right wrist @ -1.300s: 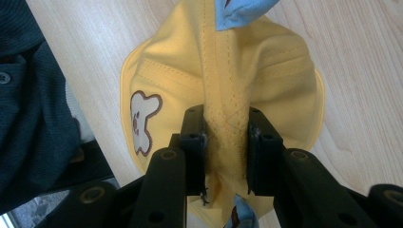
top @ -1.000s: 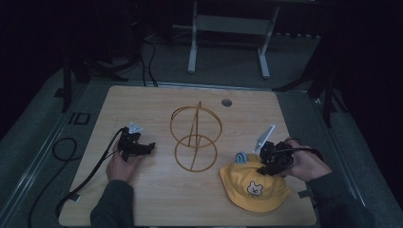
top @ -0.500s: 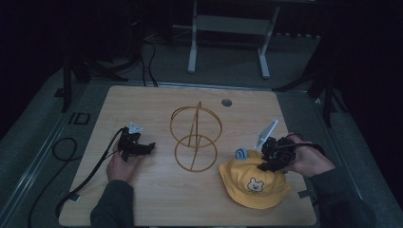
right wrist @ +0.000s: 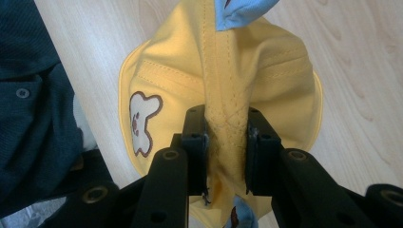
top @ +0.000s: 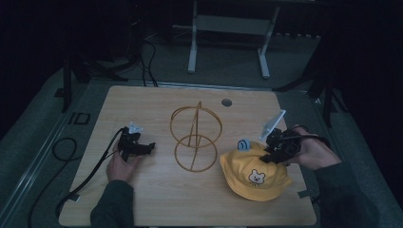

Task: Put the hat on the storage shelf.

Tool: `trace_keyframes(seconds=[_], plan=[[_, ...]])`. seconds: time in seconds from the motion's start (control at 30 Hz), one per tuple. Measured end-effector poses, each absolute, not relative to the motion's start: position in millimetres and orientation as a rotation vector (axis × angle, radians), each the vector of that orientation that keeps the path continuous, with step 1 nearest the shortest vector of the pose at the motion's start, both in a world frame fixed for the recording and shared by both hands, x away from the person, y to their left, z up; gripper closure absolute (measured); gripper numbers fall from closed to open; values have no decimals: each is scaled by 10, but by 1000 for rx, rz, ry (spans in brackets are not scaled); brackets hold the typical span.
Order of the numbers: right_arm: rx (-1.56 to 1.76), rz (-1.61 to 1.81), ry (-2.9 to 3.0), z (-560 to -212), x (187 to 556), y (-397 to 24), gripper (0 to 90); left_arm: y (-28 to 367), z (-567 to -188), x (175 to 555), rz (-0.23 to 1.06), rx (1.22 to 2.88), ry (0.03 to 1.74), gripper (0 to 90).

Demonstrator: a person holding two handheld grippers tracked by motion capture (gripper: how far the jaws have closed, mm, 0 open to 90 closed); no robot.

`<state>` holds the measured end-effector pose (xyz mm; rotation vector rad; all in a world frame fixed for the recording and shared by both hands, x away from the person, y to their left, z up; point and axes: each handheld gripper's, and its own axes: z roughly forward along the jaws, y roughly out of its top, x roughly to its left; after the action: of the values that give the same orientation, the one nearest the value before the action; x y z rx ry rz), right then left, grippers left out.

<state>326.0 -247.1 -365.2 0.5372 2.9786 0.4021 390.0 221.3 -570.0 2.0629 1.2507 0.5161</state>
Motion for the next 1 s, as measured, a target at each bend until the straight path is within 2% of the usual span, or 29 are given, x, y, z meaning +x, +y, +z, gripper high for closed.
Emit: trace_keyframes(seconds=[1.0], plan=[[604, 480, 2906, -3242, 3491, -2585, 752, 2213, -5700, 3900, 516, 2064, 1251, 135]])
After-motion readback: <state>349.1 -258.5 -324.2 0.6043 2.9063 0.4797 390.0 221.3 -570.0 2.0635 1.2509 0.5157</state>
